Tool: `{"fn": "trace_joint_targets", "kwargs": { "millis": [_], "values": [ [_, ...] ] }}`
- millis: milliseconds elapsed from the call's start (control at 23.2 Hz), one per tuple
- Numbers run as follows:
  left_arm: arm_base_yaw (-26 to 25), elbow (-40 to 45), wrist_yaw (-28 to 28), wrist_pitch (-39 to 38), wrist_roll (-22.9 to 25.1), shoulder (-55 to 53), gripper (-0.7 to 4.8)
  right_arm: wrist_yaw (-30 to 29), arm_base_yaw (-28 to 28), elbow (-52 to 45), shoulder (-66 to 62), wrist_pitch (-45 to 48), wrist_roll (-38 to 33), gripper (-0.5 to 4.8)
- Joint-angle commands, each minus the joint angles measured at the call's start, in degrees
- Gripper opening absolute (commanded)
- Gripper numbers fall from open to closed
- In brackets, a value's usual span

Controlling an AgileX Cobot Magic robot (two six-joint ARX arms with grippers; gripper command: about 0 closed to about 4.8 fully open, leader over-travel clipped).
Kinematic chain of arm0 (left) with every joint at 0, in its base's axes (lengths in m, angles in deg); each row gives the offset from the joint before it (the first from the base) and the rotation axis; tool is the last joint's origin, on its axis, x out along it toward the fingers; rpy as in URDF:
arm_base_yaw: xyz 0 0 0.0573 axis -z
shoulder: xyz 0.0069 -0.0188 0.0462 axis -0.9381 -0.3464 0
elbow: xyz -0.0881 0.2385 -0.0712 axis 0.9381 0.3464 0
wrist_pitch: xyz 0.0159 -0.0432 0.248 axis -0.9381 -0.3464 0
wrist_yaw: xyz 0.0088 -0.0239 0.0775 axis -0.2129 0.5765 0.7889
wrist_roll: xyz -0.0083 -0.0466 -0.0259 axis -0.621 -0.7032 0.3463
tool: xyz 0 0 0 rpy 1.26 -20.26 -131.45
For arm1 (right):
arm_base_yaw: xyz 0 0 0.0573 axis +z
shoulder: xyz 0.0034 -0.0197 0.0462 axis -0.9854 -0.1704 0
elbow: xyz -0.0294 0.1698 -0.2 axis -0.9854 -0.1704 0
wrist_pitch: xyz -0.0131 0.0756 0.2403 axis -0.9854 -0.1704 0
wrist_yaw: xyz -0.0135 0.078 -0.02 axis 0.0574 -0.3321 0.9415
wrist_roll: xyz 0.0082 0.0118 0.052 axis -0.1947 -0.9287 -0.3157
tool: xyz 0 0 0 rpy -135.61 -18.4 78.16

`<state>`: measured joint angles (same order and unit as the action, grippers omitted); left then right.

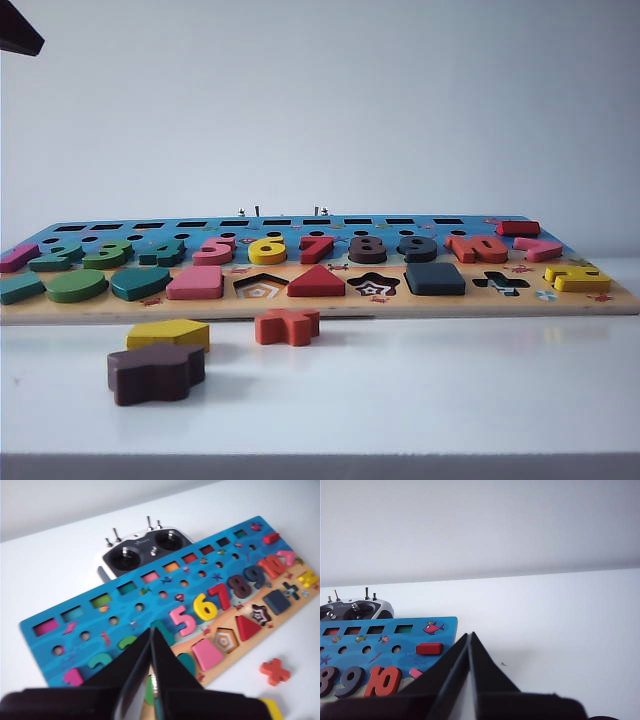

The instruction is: Insert the cube into the slot.

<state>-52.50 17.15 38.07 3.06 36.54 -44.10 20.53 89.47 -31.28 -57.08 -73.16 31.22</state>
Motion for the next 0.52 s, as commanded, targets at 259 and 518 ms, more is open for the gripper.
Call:
{"fn": "trace_joint_targets", "kwargs": {
  "millis": [259, 518],
  "values": [
    [0.0, 7.4, 11.0, 4.8, -0.6, 10.8, 0.17, 1.6, -0.4, -3.7, 3.1, 1.6, -2.6, -0.04],
    [-1.0, 14.7, 16.7, 10.3, -0.8, 14.4, 0.17, 1.7, -0.4, -5.7, 3.4, 1.6, -2.5, -0.05]
  ]
}}
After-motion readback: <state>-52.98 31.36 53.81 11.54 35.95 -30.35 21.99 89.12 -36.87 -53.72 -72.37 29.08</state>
